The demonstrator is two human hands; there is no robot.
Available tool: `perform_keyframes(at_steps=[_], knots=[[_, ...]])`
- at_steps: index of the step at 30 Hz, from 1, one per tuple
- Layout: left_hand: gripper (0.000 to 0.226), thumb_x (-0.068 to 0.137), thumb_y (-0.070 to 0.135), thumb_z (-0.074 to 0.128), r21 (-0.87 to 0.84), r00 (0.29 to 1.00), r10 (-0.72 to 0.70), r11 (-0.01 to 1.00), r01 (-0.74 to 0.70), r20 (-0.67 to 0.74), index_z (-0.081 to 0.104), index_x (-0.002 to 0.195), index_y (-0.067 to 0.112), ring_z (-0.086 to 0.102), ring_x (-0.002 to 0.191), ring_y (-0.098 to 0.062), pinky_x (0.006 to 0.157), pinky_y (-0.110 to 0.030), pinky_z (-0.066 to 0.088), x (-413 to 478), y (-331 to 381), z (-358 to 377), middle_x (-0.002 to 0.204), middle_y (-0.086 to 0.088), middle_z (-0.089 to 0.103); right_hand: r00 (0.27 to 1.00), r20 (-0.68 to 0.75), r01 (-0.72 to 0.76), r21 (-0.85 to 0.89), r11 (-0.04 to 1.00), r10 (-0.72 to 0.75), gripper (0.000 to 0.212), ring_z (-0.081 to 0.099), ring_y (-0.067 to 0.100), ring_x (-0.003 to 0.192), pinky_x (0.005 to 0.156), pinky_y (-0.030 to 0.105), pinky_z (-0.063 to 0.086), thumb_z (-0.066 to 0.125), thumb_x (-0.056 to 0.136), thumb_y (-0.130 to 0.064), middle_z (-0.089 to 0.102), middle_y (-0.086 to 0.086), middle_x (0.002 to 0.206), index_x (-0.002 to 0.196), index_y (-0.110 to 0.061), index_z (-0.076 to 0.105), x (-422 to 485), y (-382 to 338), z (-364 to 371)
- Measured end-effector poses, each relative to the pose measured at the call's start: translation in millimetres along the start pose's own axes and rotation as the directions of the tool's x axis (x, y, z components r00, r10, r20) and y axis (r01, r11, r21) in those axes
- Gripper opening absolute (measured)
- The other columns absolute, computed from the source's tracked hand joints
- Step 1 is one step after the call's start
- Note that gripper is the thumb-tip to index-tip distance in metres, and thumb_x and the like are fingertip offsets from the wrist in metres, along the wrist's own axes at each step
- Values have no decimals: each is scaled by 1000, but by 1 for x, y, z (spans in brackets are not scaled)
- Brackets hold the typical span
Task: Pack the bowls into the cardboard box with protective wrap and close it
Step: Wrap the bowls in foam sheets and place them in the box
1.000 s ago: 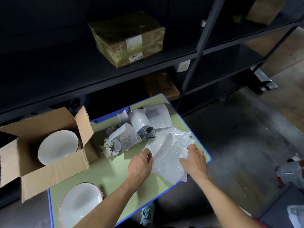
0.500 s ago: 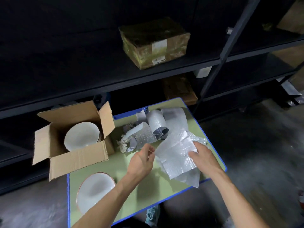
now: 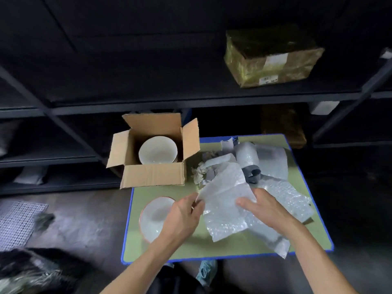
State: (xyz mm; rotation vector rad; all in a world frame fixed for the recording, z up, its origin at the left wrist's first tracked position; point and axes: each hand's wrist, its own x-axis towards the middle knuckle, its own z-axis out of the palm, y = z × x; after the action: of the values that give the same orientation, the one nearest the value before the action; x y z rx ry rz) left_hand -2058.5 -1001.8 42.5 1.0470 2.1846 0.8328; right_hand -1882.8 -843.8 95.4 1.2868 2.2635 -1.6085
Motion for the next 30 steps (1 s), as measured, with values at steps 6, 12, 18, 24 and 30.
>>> perform_keyframes(at_steps=[6,12,18,24,30], knots=[[14,99,26,54,121,972,-104,984,131,-212,64,108,23,55,77,-11,68,-24,38,-18,-45,-31,96,10,58,1000,22,9,-105,994,-7,15,65,23,98,87,34,51,52,96,-22,72,3,102,101,-26,66,24,-15,32],[33,96,30,58,320,940,-206,902,289,-271,51,127,21,54,102,-23,73,-33,47,-31,-92,-55,115,0,48,998,55,-22,-168,986,31,28,60,40,83,67,33,37,48,95,-25,66,22,94,105,-3,62,39,-11,60],[23,100,29,47,423,949,-274,849,316,-157,50,119,17,63,85,-29,65,-34,43,-21,-107,-56,100,-3,59,993,24,-106,-202,974,113,25,54,19,71,65,33,42,49,93,-31,61,8,86,99,-10,61,38,-11,75],[11,100,18,44,376,968,-223,892,251,-117,46,110,14,49,68,-28,59,-33,37,-16,-105,-64,77,-4,55,986,-12,-163,-203,965,164,28,53,19,76,68,34,43,50,92,-37,57,4,91,97,-10,56,30,-9,81],[4,99,17,43,293,975,-194,931,218,-109,44,95,14,49,64,-29,46,-32,27,-24,-84,-76,69,-7,56,978,-20,-210,-120,970,210,39,55,20,76,72,38,48,49,80,-47,61,7,90,95,-12,59,29,6,82]])
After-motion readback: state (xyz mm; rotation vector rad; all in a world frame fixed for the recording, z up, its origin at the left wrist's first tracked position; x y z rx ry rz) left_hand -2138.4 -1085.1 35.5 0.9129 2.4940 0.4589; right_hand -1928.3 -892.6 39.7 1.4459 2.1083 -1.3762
